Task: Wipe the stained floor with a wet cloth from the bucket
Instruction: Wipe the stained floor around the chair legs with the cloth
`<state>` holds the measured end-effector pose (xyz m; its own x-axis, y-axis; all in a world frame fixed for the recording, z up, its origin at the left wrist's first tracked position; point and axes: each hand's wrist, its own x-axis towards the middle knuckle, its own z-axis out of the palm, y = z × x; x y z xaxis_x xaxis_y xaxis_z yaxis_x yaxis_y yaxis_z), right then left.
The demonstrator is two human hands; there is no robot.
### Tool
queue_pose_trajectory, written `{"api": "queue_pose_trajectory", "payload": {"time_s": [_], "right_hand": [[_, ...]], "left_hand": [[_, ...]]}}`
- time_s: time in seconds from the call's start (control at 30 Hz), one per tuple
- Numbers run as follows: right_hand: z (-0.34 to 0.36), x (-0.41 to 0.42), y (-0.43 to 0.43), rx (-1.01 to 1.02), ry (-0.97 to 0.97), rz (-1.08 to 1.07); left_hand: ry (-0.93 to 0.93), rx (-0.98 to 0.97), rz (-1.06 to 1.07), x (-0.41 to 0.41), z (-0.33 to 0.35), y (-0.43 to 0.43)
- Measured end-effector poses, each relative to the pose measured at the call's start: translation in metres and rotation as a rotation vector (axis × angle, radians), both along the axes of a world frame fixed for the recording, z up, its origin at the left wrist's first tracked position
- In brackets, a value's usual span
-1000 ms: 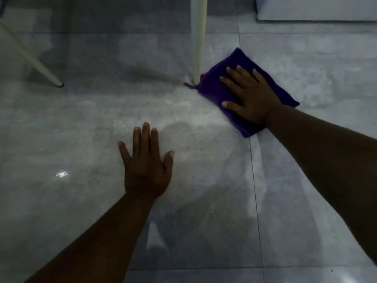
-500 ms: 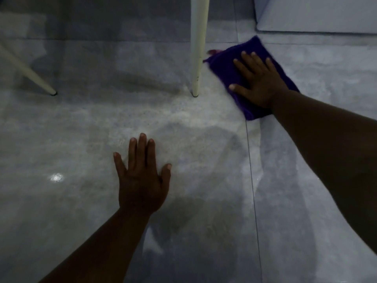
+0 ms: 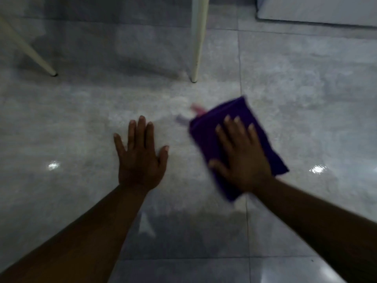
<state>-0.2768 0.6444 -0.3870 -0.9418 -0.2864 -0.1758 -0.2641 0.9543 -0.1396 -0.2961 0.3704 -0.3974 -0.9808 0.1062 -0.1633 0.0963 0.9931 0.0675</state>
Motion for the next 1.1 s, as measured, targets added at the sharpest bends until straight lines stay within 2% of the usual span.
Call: {"api": "queue_pose_trajectory", "payload": {"time_s": [0.13,0.23,0.3,0.37,0.47,0.53,0.63,0.77,0.83,0.93,1.0,1.1], "right_hand": [[0.005,0.130,0.020,-0.016,-0.088,0.371],[0.012,0.157,0.091,0.021,-0.137,0.505],[0.011,0.138,0.142,0.071,-0.140,0.388],[0.009,0.097,0.177,0.130,-0.109,0.144],[0.009,0.025,0.172,0.154,-0.064,-0.168],[0.007,-0.006,0.143,0.136,-0.039,-0.244],[0.002,0.003,0.083,0.131,-0.004,-0.116],[0.004,0.094,0.032,0.082,-0.051,0.194],[0.007,0.144,0.042,0.063,-0.100,0.292],[0.014,0.188,0.099,0.096,-0.128,0.381],[0.018,0.179,0.141,0.175,-0.145,0.356],[0.024,0.116,0.153,0.191,-0.132,0.147]], "left_hand": [[0.061,0.004,-0.007,0.004,-0.004,-0.004],[0.003,0.051,0.016,0.000,-0.003,-0.003],[-0.005,0.052,0.011,0.000,-0.003,-0.004],[0.012,0.035,-0.002,0.002,-0.004,-0.004],[0.002,0.014,-0.007,0.001,-0.005,-0.004],[-0.020,0.020,0.007,-0.001,-0.005,-0.005],[-0.029,0.063,0.017,-0.002,-0.004,-0.007],[-0.121,0.072,0.031,-0.007,0.002,-0.011],[-0.133,0.068,-0.012,-0.005,0.008,-0.018],[-0.035,0.084,-0.076,0.012,0.017,-0.042],[0.002,0.057,-0.089,0.033,0.018,-0.064],[0.003,0.034,-0.124,0.069,0.009,-0.093]]}}
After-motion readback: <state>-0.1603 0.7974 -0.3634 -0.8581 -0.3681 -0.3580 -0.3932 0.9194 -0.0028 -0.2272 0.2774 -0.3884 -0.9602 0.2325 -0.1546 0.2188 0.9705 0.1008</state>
